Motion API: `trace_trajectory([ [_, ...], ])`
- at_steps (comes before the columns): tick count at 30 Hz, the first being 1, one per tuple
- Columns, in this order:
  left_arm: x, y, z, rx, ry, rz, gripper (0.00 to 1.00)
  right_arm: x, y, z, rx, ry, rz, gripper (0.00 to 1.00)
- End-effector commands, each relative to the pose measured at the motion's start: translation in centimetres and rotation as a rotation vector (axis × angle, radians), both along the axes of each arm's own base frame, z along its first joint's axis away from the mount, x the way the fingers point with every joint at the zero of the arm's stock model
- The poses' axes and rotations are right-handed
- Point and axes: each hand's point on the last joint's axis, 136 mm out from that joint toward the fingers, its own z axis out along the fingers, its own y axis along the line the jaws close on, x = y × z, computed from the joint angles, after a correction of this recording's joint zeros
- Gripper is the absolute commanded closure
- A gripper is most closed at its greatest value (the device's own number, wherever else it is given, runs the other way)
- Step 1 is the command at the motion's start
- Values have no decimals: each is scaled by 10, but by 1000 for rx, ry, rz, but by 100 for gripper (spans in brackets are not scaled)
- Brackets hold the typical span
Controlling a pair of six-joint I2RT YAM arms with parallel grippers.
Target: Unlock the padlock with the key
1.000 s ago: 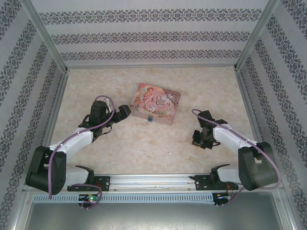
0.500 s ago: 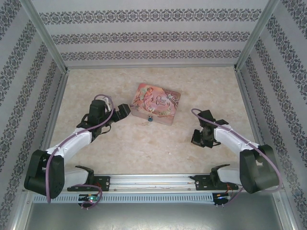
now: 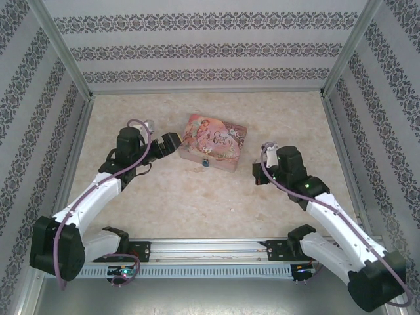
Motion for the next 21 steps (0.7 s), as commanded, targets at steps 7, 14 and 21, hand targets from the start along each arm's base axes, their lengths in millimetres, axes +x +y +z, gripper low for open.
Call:
trace_trajectory([
  [7, -19, -41, 49, -87, -53, -161, 0, -22, 57, 75, -102, -576, 415, 100],
  [14, -30, -66, 65, -106, -108, -261, 1, -26, 78, 79, -194, -683, 537, 100],
  [21, -48, -105, 70, -56, -137, -415, 14, -22, 91, 77, -255, -696, 583, 100],
])
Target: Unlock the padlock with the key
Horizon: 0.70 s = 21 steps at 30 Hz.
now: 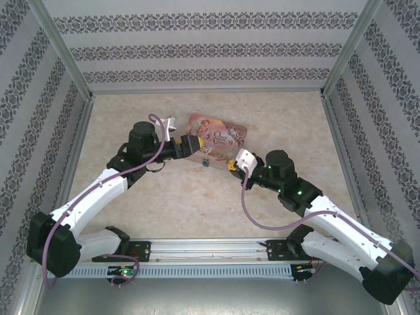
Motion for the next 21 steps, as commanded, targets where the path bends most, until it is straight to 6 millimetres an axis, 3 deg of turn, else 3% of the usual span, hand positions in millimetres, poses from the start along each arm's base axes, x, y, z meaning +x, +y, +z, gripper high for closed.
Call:
trace_trajectory([
  [1, -12, -24, 12, 23, -60, -110, 17, 4, 7, 22, -15, -99, 20, 100],
  [9, -23, -65, 0, 63, -25, -225, 36, 5, 12, 12, -74, -89, 17, 100],
  [21, -26, -96, -15, 56, 24, -288, 53, 4, 12, 9, -89, -88, 8, 100],
])
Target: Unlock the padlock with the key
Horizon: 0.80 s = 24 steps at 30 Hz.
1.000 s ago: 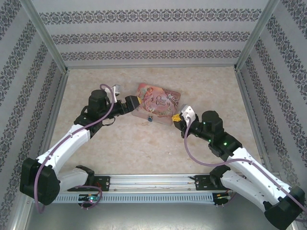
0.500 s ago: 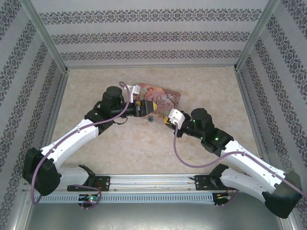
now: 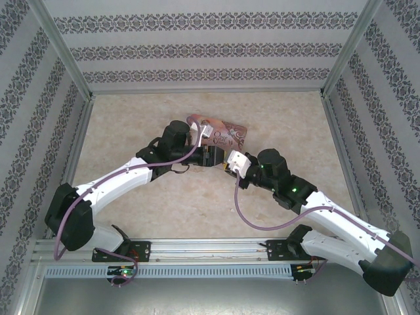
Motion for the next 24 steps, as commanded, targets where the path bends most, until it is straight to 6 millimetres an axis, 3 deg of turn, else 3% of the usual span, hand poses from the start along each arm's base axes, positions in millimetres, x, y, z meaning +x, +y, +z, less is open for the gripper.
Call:
trace_trajectory([
  [1, -3, -13, 13, -36, -18, -39, 55, 1, 2, 13, 5, -33, -4, 100],
  [18, 2, -8, 15, -20, -44, 5, 95, 4, -4, 8, -3, -24, -44, 100],
  [24, 5, 0, 21, -8, -96, 42, 100, 2, -6, 6, 17, -10, -57, 100],
])
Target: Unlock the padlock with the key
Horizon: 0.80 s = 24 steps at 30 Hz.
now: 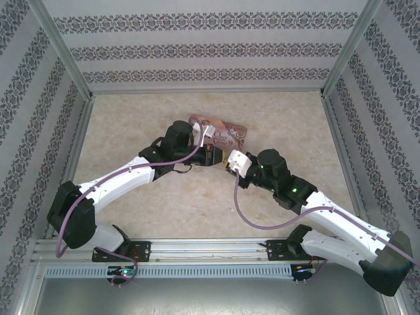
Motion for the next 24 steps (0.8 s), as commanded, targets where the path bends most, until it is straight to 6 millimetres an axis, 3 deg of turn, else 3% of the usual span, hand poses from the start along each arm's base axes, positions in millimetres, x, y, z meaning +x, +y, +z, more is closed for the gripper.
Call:
trace_trajectory([
  [1, 2, 5, 24, -16, -105, 27, 100, -2, -2, 6, 38, -2, -24, 97],
  [10, 3, 18, 37, 9, -209, 33, 100, 8, -21, 22, 195, 32, -169, 63],
  [18, 8, 33, 55, 7, -328, 21, 100, 19, -47, 43, 440, 102, -283, 49],
  [24, 7, 33, 66, -49, -376, -18, 100, 27, -73, 45, 606, 197, -373, 40],
])
